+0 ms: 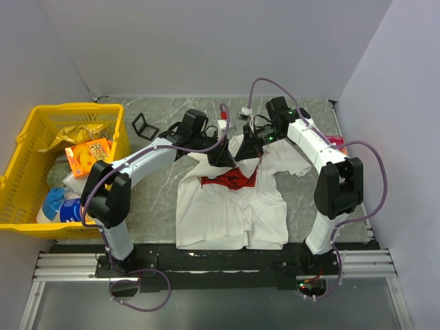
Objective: Remove the brooch from the garment
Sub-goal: Close the brooch.
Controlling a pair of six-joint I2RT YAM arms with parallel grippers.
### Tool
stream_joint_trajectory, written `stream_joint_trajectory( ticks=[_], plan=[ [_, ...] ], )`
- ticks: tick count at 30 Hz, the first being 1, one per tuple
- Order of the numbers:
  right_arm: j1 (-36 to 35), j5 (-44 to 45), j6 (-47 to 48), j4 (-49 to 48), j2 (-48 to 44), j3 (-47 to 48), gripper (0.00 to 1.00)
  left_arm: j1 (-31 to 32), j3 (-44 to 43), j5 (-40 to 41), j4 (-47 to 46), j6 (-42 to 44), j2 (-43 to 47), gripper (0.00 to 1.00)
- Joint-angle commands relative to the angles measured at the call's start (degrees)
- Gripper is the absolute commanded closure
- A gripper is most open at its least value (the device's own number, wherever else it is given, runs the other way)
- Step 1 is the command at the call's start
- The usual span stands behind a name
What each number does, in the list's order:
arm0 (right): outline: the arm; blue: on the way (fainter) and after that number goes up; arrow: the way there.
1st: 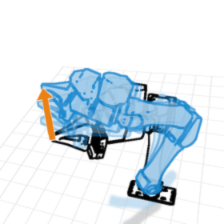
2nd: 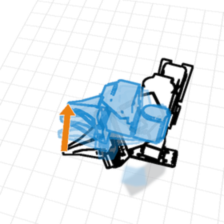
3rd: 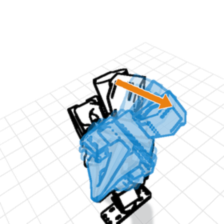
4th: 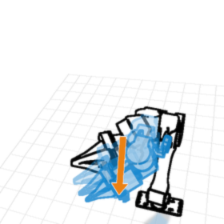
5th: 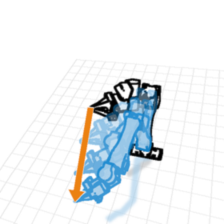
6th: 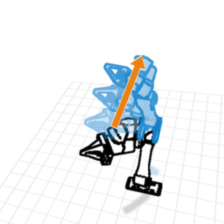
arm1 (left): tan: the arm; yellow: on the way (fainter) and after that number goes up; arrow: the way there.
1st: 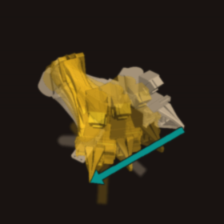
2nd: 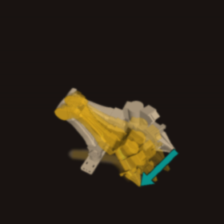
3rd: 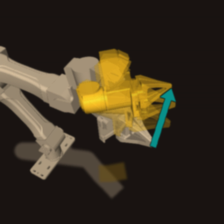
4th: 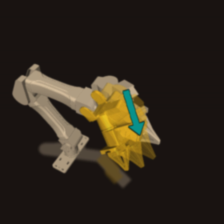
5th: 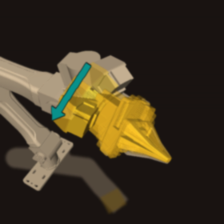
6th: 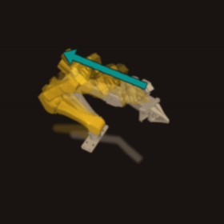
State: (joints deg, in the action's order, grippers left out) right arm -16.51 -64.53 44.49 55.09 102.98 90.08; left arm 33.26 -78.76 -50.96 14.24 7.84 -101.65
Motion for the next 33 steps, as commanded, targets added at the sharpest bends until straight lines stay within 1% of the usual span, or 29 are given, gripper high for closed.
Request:
stream_joint_trajectory(
  ticks=[1,17,23,33],
  plan=[
    [-0.6,-2.1,0.2,1.2,-0.2,1.9,1.0,-0.4,0.2,1.0,-2.7,0.2,-0.2,0.75],
    [-1.0,-1.6,0.6,1.4,-0.1,2.0,1.0,-0.5,0.2,1.3,-2.8,0.2,-0.2,0.75],
    [-1.0,-1.8,0.6,1.5,-0.3,2.0,1.0,-0.6,0.4,2.1,-3.3,-0.3,-0.4,0.79],
    [-1.0,-1.8,0.8,1.8,0.1,2.3,1.0,-0.6,0.5,2.5,-3.8,-0.8,-0.6,0.79]
  ],
)
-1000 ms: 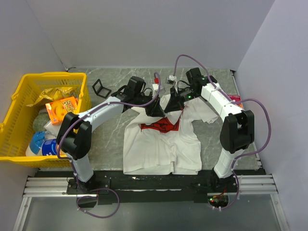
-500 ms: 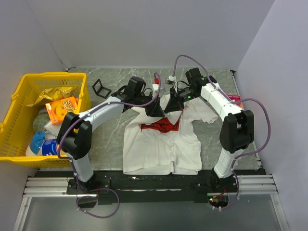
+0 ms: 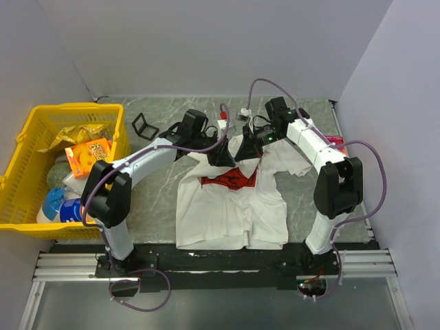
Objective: Remove the brooch from the garment
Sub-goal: Close the brooch.
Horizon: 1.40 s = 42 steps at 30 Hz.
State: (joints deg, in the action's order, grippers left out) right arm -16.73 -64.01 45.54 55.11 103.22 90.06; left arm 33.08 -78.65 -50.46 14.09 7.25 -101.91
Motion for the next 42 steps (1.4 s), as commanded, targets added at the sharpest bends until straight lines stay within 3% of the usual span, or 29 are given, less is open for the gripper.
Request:
stream_joint_trajectory(
  ticks=[1,5,9,28,37,42],
  plan=[
    [-0.8,-2.4,-0.4,1.8,-0.1,2.3,1.0,-0.5,0.3,2.4,-3.8,-0.6,-0.4,0.8],
    [-0.8,-2.4,-0.4,1.7,-0.2,2.2,1.0,-0.5,0.2,4.6,-4.3,-1.6,-1.0,0.85],
    [-0.8,-2.4,-0.3,1.8,-0.2,2.3,1.0,-0.5,0.3,3.4,-4.5,-1.7,-0.8,0.82],
    [-0.8,-2.4,-0.3,1.8,0.1,2.4,1.0,-0.6,-0.4,8.5,-5.5,-4.7,-1.6,0.86],
    [-0.8,-2.2,-0.2,1.8,0.1,2.2,1.0,-1.4,-0.2,4.7,-5.8,-5.0,-1.6,0.7],
    [-0.8,-2.3,-0.2,1.8,0.0,2.4,1.0,-2.1,0.3,4.1,-6.4,-5.6,-1.5,0.72]
  ],
)
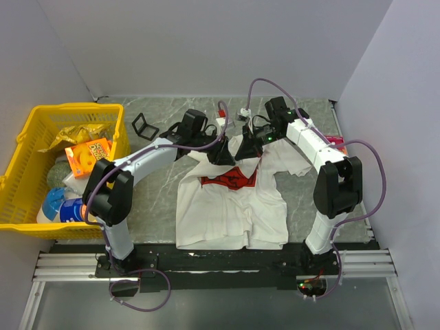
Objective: Remove the brooch from the garment
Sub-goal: Close the brooch.
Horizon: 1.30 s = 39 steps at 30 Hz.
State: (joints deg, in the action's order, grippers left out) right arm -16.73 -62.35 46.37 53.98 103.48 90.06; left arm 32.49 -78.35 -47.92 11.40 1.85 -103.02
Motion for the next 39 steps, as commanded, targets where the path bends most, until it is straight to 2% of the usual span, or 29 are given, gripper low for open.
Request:
stream_joint_trajectory(
  ticks=[1,5,11,39],
  plan=[
    [-0.8,-3.9,-1.0,3.1,-0.3,2.4,1.0,-1.6,0.0,1.5,-3.8,-0.3,-0.4,0.74],
    [-0.8,-3.9,-1.0,3.0,-0.4,2.4,1.0,-1.7,0.0,3.1,-4.2,-0.9,-0.5,0.79],
    [-0.8,-4.1,-1.1,3.0,-0.5,2.3,1.0,-1.7,0.4,4.7,-4.8,-1.1,-0.7,0.8],
    [-0.7,-4.1,-1.5,2.6,-0.3,2.5,1.0,-1.6,-1.1,6.1,-1.9,1.7,-2.0,0.82]
  ],
)
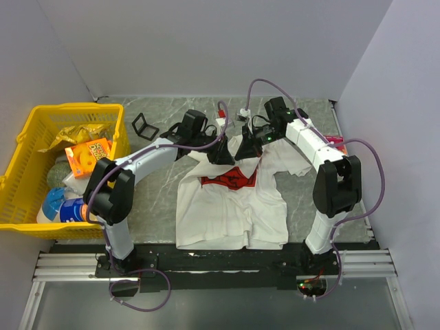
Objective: Remove the brooch from the garment
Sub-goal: Close the brooch.
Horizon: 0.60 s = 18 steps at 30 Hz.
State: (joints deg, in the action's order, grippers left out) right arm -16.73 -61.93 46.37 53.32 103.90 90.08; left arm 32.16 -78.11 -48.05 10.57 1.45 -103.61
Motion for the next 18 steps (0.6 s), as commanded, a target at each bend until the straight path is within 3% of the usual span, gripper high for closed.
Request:
stream_joint_trajectory(
  ticks=[1,18],
  plan=[
    [-0.7,-4.6,-1.5,3.3,-0.6,2.5,1.0,-1.4,-1.3,6.2,-1.0,2.1,-1.5,0.82],
    [-0.8,-4.7,-1.5,3.5,-0.4,2.7,1.0,-1.3,-1.7,6.4,-0.7,2.1,-1.5,0.82]
  ],
)
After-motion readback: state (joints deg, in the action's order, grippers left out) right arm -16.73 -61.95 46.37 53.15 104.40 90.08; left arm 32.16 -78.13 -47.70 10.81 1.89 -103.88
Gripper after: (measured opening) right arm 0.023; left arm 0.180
